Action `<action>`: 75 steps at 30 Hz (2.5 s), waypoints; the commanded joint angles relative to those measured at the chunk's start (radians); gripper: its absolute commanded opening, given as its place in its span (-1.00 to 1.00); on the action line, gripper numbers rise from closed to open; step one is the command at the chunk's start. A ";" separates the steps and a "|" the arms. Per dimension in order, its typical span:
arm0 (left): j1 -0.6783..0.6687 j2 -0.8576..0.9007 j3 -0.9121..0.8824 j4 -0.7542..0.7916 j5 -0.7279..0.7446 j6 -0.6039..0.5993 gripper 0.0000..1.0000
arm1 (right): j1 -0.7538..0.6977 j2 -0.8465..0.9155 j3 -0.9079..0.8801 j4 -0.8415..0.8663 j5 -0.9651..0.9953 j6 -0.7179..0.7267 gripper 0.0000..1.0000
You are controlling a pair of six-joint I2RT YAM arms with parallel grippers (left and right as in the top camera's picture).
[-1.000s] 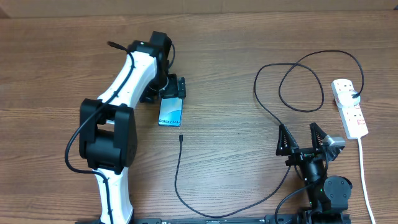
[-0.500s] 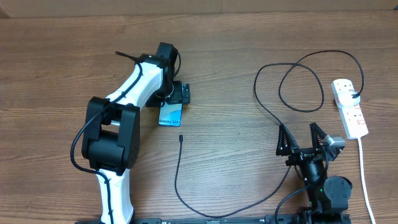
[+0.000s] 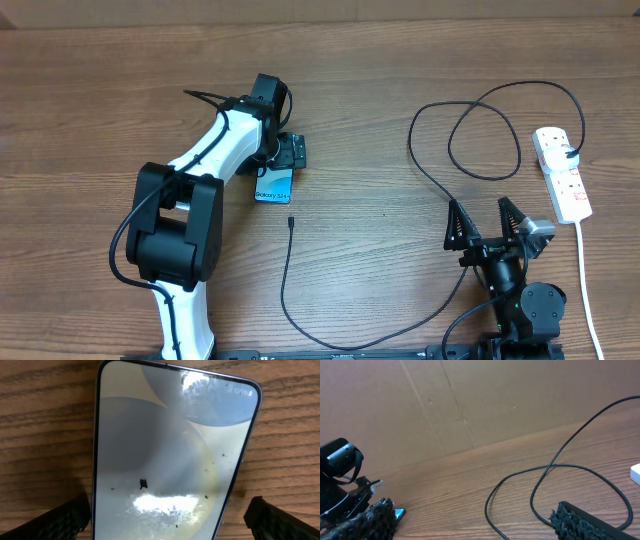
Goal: Plug charger to phone and switch on socket
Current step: 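Lower the open left gripper around the phone's top edge, then close the left gripper on the phone and lift it upright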
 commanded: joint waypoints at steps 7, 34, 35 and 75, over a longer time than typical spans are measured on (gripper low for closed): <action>-0.001 0.070 -0.083 0.064 -0.063 -0.060 1.00 | 0.004 -0.008 -0.010 0.004 0.001 0.000 1.00; -0.001 0.070 -0.107 0.006 -0.016 -0.060 0.75 | 0.004 -0.008 -0.010 0.004 0.001 0.000 1.00; -0.001 0.070 -0.107 -0.005 -0.012 -0.060 0.84 | 0.004 -0.008 -0.010 0.004 0.001 0.000 1.00; -0.086 0.070 -0.108 -0.174 0.013 -0.063 0.60 | 0.004 -0.008 -0.010 0.004 0.001 0.000 1.00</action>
